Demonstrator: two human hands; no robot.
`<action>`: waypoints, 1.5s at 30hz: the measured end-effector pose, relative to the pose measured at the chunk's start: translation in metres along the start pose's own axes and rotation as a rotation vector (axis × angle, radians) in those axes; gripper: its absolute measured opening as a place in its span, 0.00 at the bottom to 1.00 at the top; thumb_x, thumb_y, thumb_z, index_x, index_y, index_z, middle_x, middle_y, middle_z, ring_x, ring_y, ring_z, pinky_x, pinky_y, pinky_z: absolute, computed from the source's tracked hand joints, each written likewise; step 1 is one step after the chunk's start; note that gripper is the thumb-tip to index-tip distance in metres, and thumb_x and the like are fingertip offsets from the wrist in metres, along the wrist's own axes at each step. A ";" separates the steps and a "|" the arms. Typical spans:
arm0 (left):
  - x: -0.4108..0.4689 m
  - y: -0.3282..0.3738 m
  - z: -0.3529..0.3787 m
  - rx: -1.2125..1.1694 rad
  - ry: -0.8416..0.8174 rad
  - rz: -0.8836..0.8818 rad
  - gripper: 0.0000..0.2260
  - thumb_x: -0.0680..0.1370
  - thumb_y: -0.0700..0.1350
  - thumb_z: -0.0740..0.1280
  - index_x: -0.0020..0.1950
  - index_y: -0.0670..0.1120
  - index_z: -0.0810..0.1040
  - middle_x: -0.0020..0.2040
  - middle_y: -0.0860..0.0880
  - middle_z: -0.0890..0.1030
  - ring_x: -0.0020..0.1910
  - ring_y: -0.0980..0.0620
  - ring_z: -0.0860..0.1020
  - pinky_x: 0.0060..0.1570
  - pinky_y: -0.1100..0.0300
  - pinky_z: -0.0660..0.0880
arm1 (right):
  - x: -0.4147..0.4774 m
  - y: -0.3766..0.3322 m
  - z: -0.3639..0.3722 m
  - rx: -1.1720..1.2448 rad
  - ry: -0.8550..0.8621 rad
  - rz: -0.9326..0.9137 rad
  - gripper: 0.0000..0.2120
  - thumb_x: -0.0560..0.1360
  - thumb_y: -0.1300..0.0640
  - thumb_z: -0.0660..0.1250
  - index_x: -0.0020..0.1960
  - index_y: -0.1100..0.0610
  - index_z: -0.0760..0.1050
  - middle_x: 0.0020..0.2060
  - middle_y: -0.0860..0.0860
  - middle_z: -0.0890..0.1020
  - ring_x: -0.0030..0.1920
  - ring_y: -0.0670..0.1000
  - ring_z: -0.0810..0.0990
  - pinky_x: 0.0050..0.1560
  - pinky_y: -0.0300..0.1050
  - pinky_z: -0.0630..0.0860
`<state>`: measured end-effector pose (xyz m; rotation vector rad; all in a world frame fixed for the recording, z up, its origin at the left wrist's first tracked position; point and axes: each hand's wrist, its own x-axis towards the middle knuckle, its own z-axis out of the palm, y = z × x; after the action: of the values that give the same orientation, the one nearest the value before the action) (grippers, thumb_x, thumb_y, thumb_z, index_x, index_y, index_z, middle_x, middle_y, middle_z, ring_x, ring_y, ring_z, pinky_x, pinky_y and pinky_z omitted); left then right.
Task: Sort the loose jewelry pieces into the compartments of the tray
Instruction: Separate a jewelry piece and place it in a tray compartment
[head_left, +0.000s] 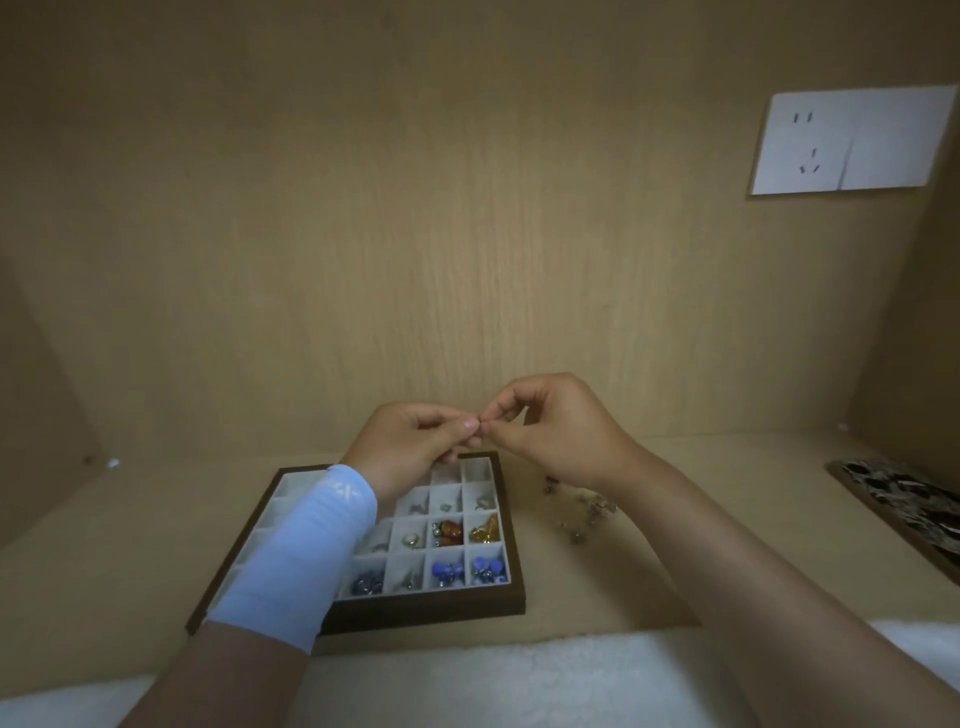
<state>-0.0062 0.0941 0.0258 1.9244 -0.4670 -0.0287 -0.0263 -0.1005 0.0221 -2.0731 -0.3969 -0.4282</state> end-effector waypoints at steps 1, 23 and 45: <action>-0.005 -0.002 -0.006 0.013 -0.010 -0.009 0.07 0.77 0.50 0.69 0.44 0.56 0.86 0.41 0.56 0.86 0.36 0.63 0.80 0.43 0.64 0.75 | -0.001 -0.001 0.004 -0.006 -0.032 -0.005 0.01 0.73 0.53 0.75 0.43 0.50 0.84 0.39 0.46 0.85 0.26 0.39 0.74 0.27 0.30 0.68; -0.029 -0.083 -0.057 0.578 0.194 -0.099 0.12 0.79 0.48 0.60 0.56 0.58 0.81 0.61 0.54 0.74 0.63 0.51 0.66 0.65 0.60 0.62 | 0.026 -0.021 0.105 -0.587 -0.372 -0.109 0.03 0.76 0.52 0.71 0.44 0.47 0.82 0.39 0.41 0.80 0.41 0.42 0.78 0.43 0.44 0.77; -0.031 -0.069 -0.046 0.928 0.212 0.067 0.15 0.81 0.52 0.57 0.65 0.54 0.75 0.65 0.52 0.75 0.63 0.49 0.68 0.63 0.54 0.66 | 0.015 -0.022 0.030 -0.501 -0.183 0.049 0.04 0.76 0.52 0.71 0.44 0.44 0.83 0.42 0.38 0.82 0.41 0.36 0.79 0.41 0.34 0.71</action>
<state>-0.0028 0.1679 -0.0242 2.7701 -0.4337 0.5125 -0.0185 -0.0616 0.0308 -2.6161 -0.3711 -0.3309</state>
